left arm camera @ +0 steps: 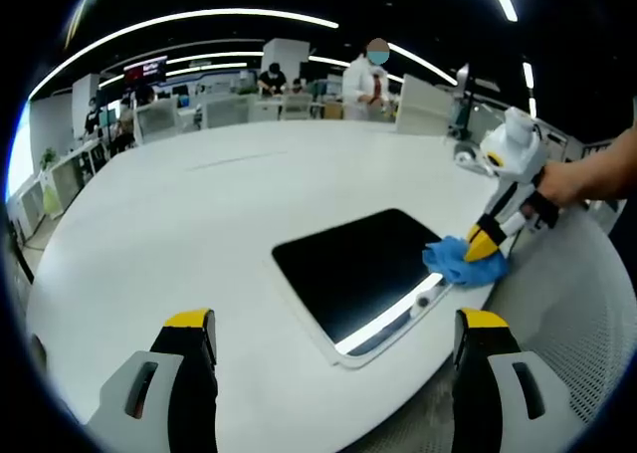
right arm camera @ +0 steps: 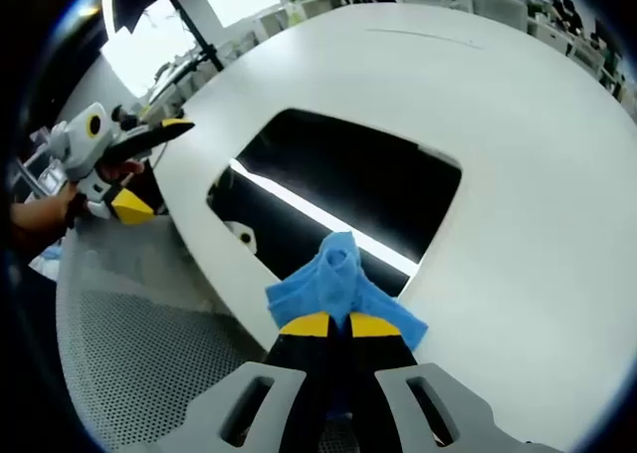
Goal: Wipe the mirror surface with the cleaning cloth until all visible marks leave the cleaned area.
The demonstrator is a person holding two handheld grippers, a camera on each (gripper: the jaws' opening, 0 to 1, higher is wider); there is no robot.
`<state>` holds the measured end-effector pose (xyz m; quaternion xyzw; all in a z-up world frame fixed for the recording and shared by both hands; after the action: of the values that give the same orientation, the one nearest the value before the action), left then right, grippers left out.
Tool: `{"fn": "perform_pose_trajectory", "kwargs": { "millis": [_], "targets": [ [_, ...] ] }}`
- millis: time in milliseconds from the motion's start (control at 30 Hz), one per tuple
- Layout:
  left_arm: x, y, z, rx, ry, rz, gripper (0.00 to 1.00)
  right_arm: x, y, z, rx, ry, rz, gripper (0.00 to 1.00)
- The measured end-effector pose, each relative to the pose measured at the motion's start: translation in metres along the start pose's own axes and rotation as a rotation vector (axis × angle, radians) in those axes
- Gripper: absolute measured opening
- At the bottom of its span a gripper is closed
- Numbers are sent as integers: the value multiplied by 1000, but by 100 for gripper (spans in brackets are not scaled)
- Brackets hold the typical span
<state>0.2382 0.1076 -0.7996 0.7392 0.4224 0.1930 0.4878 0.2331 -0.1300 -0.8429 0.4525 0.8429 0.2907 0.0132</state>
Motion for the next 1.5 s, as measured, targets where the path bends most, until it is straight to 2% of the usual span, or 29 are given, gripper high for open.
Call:
{"fn": "perform_pose_trajectory", "kwargs": {
  "millis": [267, 1067, 1500],
  "targets": [
    [1, 0, 1, -4, -2, -5, 100, -10, 11, 4, 3, -1, 2, 0],
    [1, -1, 1, 2, -6, -16, 100, -62, 69, 23, -1, -42, -5, 0],
    [2, -2, 1, 0, 3, -23, 100, -84, 94, 33, -7, -70, -17, 0]
  ]
}}
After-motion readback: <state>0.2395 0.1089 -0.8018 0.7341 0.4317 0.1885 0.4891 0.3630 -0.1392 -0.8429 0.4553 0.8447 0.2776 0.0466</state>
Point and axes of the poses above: the point that each gripper's makers call its tool centre point, and the gripper's own axes: z roughly forward along the fingers, x roughly to its left, y roughly out of its top, the point moved 3 cm from there along -z, roughly backward along the fingers, and after that the axes turned 6 degrees about -x, right-handed, at the moved point
